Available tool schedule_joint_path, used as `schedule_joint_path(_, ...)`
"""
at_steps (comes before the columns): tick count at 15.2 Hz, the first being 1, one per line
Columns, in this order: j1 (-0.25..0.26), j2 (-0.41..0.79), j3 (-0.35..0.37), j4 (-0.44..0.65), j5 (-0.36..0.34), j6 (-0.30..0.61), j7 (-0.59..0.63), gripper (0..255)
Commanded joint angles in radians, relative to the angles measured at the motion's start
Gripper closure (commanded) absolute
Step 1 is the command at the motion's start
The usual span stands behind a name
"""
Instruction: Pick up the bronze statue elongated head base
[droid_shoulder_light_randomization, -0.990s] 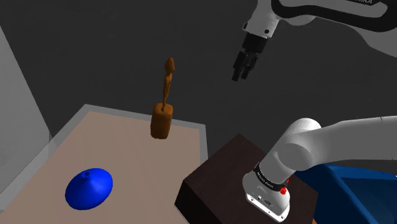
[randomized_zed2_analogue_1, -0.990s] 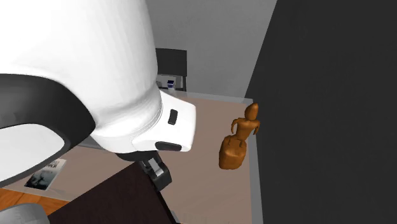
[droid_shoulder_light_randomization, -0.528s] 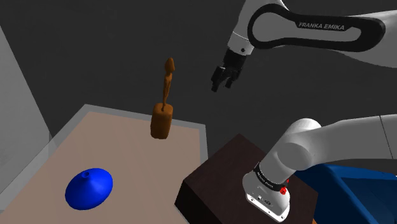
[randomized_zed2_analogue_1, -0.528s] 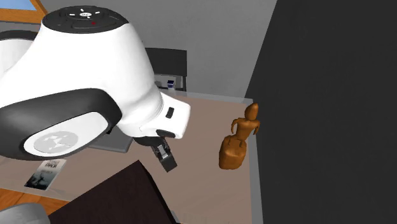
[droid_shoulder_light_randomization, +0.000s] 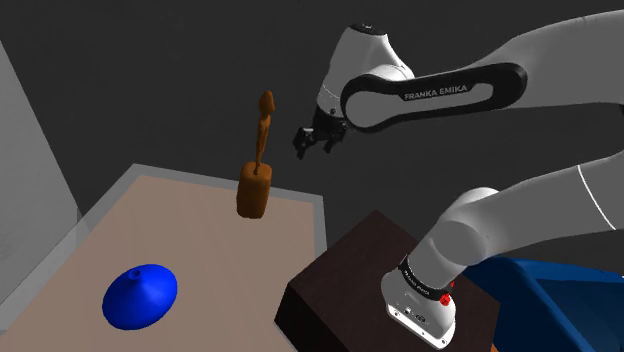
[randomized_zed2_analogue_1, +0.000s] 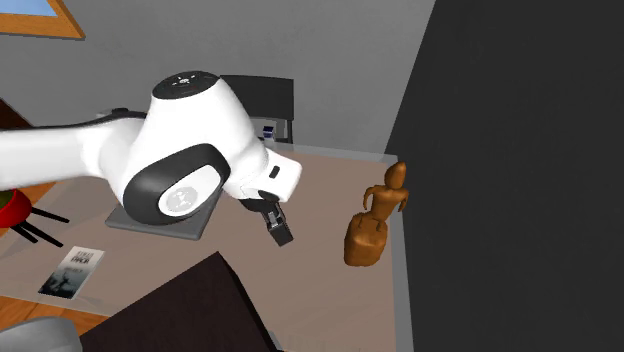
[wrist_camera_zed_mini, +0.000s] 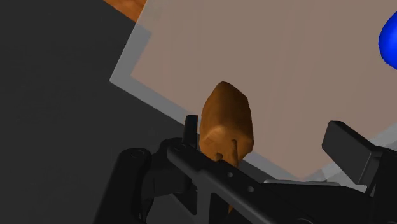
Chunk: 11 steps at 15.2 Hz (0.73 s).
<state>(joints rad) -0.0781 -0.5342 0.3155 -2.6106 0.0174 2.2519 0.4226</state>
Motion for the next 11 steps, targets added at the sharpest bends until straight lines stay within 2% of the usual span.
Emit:
schedule_joint_path(1,-0.043,0.07,0.061,0.003,-0.052,0.096,0.099,0)
schedule_joint_path(4,-0.137,0.191,0.17,0.033,-0.18,0.209,0.282,0)
schedule_joint_path(6,-0.218,0.279,0.251,0.068,-0.309,0.261,0.434,0)
schedule_joint_path(9,-0.335,0.432,0.358,0.15,-0.579,0.284,0.713,0)
schedule_joint_path(11,-0.371,0.548,0.393,0.222,-0.78,0.251,0.906,0)
